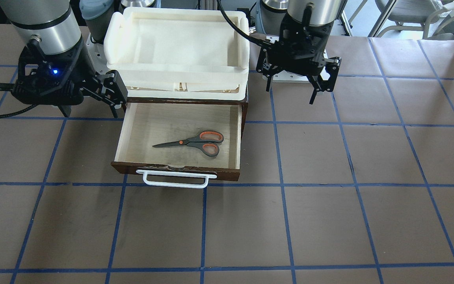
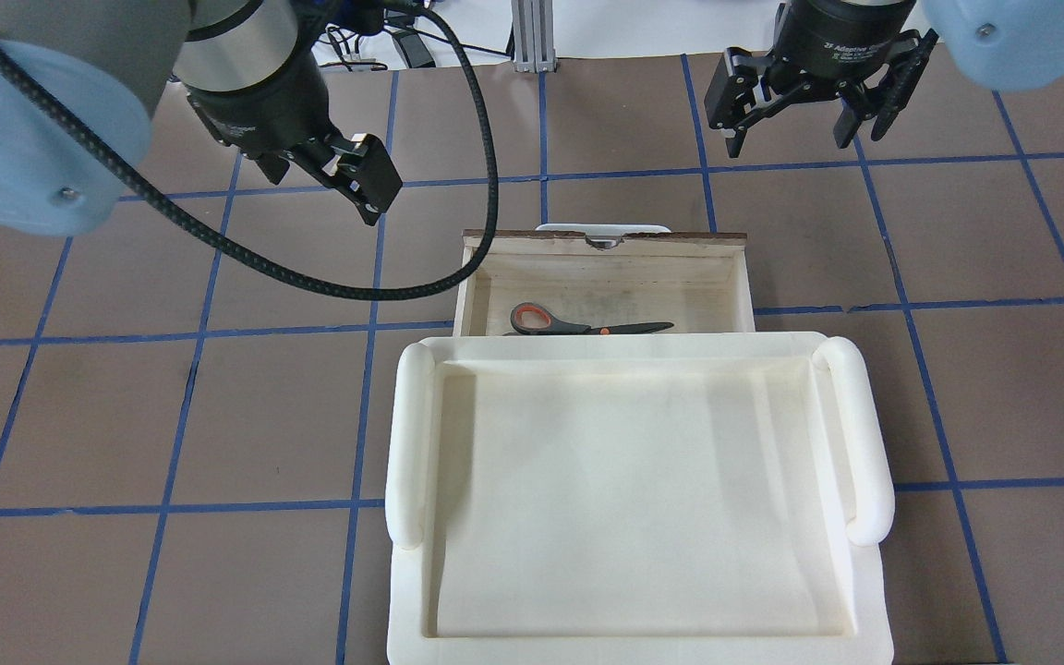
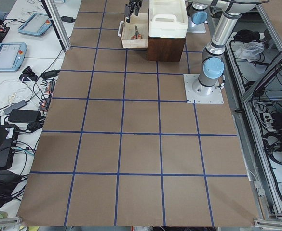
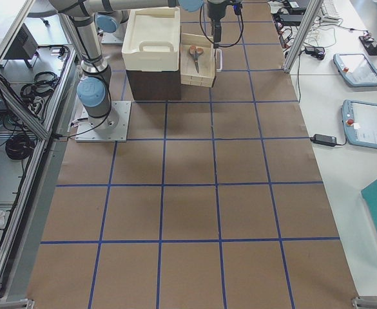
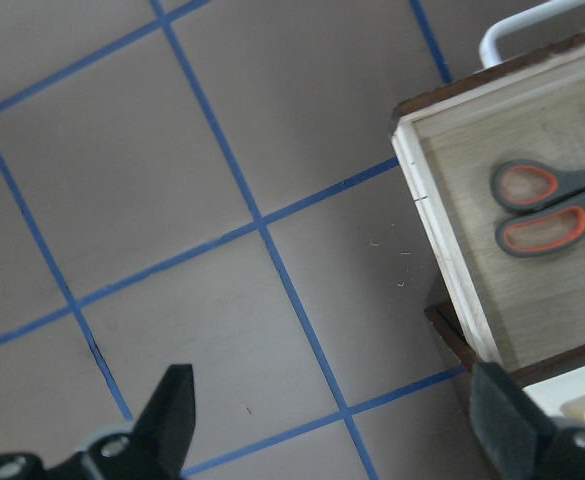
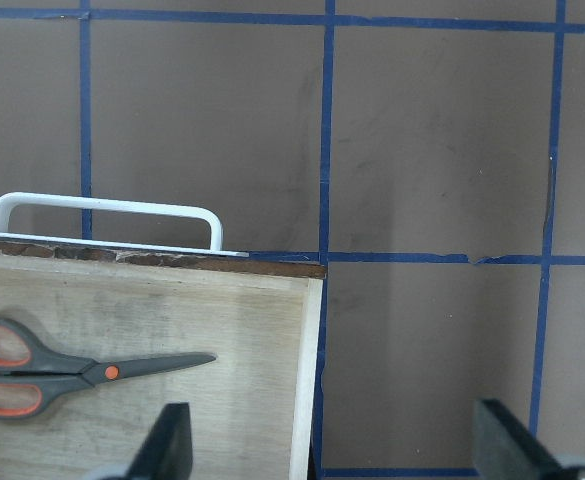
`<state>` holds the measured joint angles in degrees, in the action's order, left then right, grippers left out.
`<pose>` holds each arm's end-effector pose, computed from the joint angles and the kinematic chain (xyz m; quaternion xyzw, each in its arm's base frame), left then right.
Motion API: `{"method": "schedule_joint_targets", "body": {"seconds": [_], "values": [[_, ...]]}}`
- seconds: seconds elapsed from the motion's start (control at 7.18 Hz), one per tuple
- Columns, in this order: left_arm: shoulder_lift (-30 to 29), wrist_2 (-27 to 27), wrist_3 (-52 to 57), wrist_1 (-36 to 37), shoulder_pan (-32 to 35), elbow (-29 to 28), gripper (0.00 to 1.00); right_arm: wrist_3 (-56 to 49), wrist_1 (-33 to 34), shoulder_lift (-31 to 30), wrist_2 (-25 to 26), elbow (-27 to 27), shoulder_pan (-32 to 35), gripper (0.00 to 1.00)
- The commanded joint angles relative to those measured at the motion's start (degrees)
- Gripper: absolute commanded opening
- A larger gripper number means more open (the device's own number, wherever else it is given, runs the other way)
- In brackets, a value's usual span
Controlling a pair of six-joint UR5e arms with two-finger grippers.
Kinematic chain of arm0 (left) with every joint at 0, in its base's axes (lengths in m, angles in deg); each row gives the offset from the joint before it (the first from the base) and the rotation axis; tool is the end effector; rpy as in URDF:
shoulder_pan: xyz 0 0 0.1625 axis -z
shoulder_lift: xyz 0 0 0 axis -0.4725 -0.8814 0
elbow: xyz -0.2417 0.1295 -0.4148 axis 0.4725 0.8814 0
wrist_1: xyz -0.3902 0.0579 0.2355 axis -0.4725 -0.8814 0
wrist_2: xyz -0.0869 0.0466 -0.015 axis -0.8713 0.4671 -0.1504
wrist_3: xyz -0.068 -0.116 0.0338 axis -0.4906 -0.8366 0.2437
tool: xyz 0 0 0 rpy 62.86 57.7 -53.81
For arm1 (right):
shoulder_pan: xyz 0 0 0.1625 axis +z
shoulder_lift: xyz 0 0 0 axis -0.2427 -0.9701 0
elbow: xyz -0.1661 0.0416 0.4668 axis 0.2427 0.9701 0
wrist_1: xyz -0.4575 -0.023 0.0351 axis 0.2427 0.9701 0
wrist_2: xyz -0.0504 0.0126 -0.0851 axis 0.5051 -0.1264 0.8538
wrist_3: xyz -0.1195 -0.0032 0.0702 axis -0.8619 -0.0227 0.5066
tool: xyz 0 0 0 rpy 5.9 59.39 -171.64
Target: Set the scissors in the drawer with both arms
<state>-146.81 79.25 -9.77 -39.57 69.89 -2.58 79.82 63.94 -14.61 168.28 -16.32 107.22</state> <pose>-0.2013 -0.5293 0.5562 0.1614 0.9855 -0.0416 0.0317 0.1620 -0.5872 0.5474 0.0156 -0.9993 0.0319 0.0132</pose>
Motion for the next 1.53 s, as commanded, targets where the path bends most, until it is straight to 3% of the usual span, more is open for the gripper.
{"method": "schedule_joint_targets", "body": {"seconds": [0.0, 0.42, 0.7, 0.84, 1.11, 1.25, 1.39], "values": [[0.62, -0.18, -10.99, -3.22, -2.28, 1.45, 0.99, -0.10, -0.04, -0.08, 0.02, -0.05, -0.01, 1.00], [0.80, -6.93, -12.52, -3.41, -7.45, 1.46, 1.00, -0.10, -0.04, -0.08, -0.07, -0.05, 0.07, 1.00], [1.50, -6.42, -11.98, -2.97, -7.47, 1.64, 1.00, -0.10, 0.05, -0.08, 0.02, -0.05, -0.01, 1.00], [1.59, -6.42, -11.72, -2.36, -7.99, 1.64, 0.92, -0.10, -0.04, -0.08, 0.02, -0.05, -0.01, 1.00], [1.68, -6.16, -11.20, -3.22, -8.26, 1.64, 0.99, -0.19, -0.04, -0.08, 0.02, -0.05, -0.01, 1.00], [2.55, -1.98, -11.28, -5.84, -8.18, 1.72, 1.00, -0.28, -0.04, -0.08, 0.11, -0.05, -0.01, 1.00], [2.47, -1.07, -11.19, -5.61, -8.17, 2.16, 1.00, -0.19, -0.04, -0.08, 0.11, -0.05, -0.01, 1.00]]}}
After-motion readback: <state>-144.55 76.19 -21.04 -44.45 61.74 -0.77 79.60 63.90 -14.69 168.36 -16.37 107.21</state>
